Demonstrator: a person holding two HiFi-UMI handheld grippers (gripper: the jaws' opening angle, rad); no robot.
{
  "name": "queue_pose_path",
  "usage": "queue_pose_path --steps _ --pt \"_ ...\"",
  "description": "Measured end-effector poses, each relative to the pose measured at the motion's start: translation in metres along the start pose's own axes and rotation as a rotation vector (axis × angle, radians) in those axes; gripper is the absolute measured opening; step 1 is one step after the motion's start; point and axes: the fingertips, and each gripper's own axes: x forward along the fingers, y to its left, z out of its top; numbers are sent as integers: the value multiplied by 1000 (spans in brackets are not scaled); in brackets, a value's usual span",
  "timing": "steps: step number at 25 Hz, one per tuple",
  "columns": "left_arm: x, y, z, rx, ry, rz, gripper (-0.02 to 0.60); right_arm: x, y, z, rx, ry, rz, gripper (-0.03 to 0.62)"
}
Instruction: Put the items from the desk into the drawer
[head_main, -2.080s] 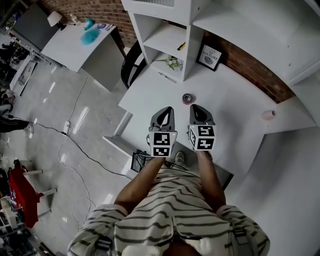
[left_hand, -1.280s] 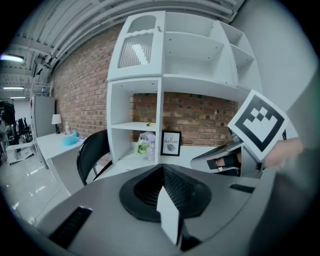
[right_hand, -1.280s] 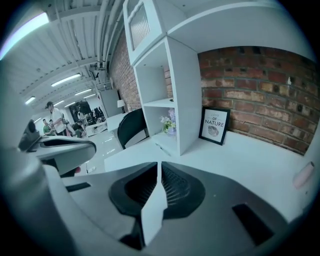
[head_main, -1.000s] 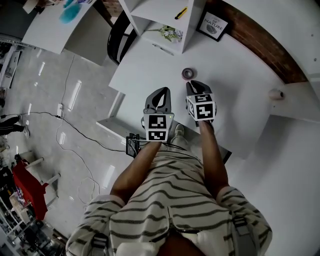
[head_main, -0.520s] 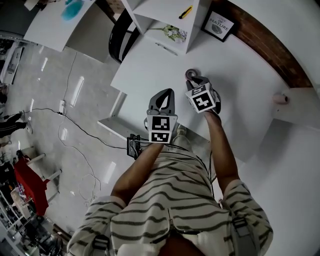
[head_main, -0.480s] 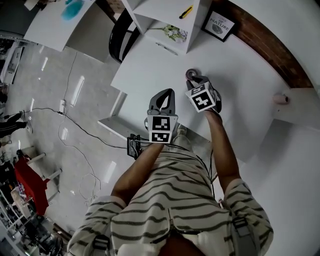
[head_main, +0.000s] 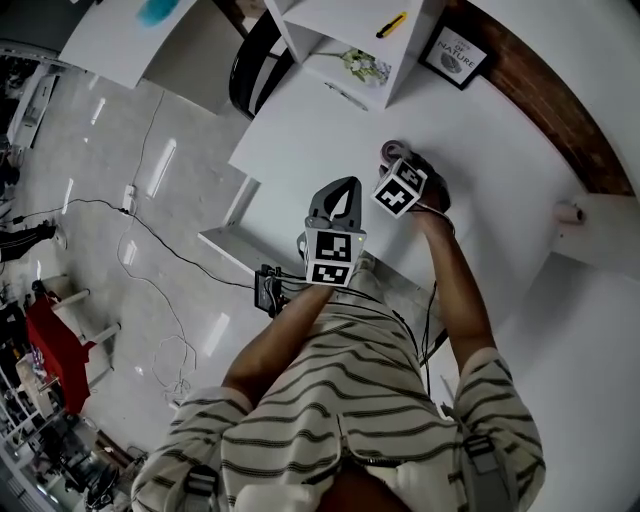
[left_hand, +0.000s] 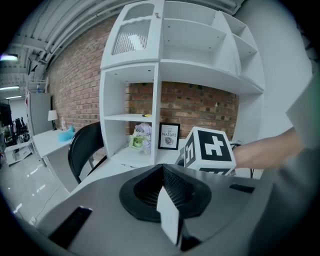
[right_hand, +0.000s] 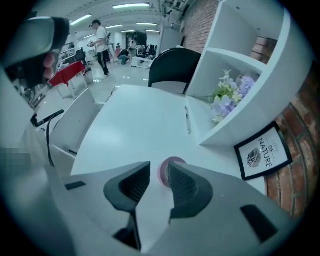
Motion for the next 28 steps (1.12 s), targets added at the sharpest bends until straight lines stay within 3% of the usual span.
queue_pose_path --steps 12,22,28 --pt "2 4 -2 0 11 18 6 42 -3 -26 -263 152 72 127" --pt "6 9 -11 -7 30 15 6 66 -2 -33 -333 197 96 125" --pt "6 8 -12 -1 34 9 6 65 -1 -36 -373 219 112 84"
